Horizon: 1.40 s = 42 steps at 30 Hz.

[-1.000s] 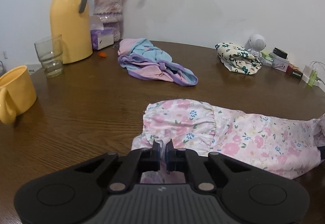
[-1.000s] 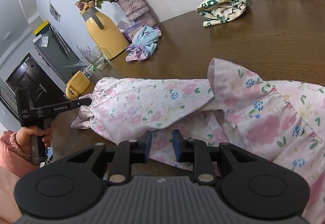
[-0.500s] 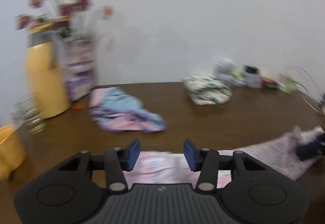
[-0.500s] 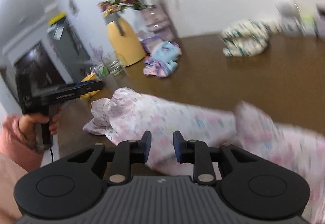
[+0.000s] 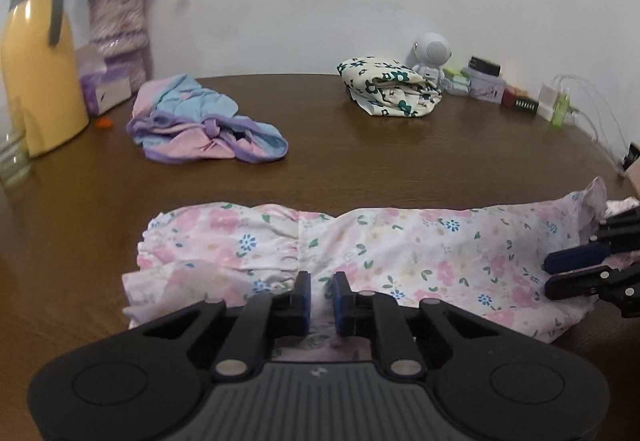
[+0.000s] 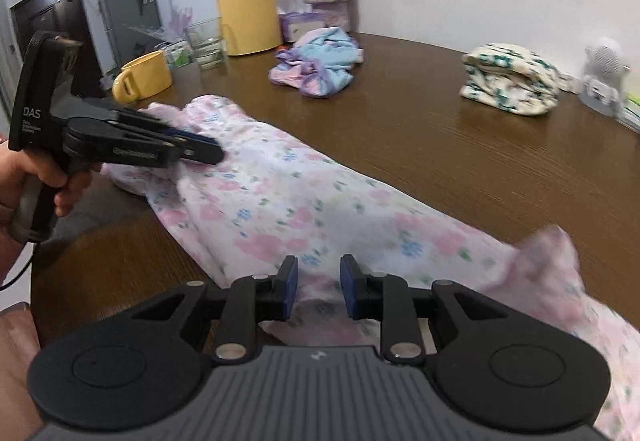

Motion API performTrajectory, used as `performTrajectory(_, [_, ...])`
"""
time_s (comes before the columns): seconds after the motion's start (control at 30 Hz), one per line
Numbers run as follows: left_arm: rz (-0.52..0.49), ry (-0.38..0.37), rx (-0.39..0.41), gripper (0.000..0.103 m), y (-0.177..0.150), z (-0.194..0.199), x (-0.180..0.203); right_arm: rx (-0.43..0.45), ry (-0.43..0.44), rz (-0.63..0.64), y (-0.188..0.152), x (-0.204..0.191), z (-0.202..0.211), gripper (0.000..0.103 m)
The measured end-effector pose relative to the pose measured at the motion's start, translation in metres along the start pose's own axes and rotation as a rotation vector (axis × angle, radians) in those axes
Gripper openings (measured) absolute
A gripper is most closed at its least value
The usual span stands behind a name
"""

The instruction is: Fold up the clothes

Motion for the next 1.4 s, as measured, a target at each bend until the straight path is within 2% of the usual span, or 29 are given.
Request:
performTrajectory(0.13, [-0.002,0.008,0.01,0.011,-0.001,0.002,-0.001,0.015,-0.014,-0.024,-0.008,0.005,0.011,0.024])
performTrajectory(0.2, [-0.016,0.007,0.036,0.024,0.006,0.007,0.006,0.04,0.014,-0.063,-0.006,0.008,0.024,0.026])
performTrajectory(0.27, [-0.051,0.001,0.089,0.033,0.017,0.017,0.018,0.101,0.026,-0.095,-0.001,0.014,0.048,0.028])
performTrajectory(0.33, [-0.089,-0.026,0.134,0.036,0.029,0.025,0.034,0.171,-0.053,-0.085,0.004,0.026,0.08,0.036])
performTrajectory(0.37, [-0.106,-0.042,0.149,0.036,0.035,0.027,0.042,0.186,-0.122,-0.071,0.003,0.034,0.093,0.041])
performTrajectory(0.43, [-0.133,-0.076,0.158,0.036,0.043,0.025,0.059,0.176,-0.271,-0.059,-0.006,0.054,0.11,0.043])
performTrajectory(0.57, [-0.161,-0.142,0.132,0.034,0.046,0.005,0.092,0.132,-0.431,-0.177,-0.033,0.099,0.132,0.043])
performTrajectory(0.63, [-0.167,-0.169,0.105,0.026,0.042,-0.005,0.104,0.137,-0.472,-0.24,-0.043,0.111,0.141,0.043])
performTrajectory(0.73, [-0.181,-0.177,0.058,0.024,0.032,-0.017,0.115,0.161,-0.479,-0.323,-0.053,0.121,0.149,0.043])
performTrajectory(0.83, [-0.171,-0.182,0.003,0.024,0.02,-0.028,0.115,0.16,-0.409,-0.385,-0.059,0.126,0.141,0.043])
performTrajectory(1.0, [-0.169,-0.183,0.011,0.023,0.016,-0.028,0.114,0.142,-0.373,-0.462,-0.063,0.136,0.125,0.037])
performTrajectory(1.03, [-0.172,-0.183,0.014,0.023,0.015,-0.028,0.113,0.15,-0.371,-0.467,-0.063,0.136,0.126,0.029])
performTrajectory(1.07, [-0.175,-0.182,0.017,0.023,0.015,-0.027,0.113,0.159,-0.369,-0.471,-0.063,0.136,0.128,0.013])
performTrajectory(1.13, [-0.176,-0.183,0.02,0.023,0.015,-0.027,0.113,0.181,-0.372,-0.455,-0.059,0.135,0.132,0.003])
performTrajectory(1.27, [-0.177,-0.185,0.025,0.023,0.015,-0.026,0.112,0.221,-0.432,-0.324,-0.034,0.127,0.143,0.002])
performTrajectory(1.4, [-0.181,-0.181,0.033,0.023,0.013,-0.026,0.112,0.179,-0.534,-0.221,-0.014,0.144,0.139,0.002])
Point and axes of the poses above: each gripper's, at about its wrist camera, not at the fingertips, and z roughly against the way its jaws point, x to its right, y to its top, the point moved 7 cm from there along -z, roughly the way its jaws point, and after that the axes turned 5 degrees about -z, right-handed, at the moved point
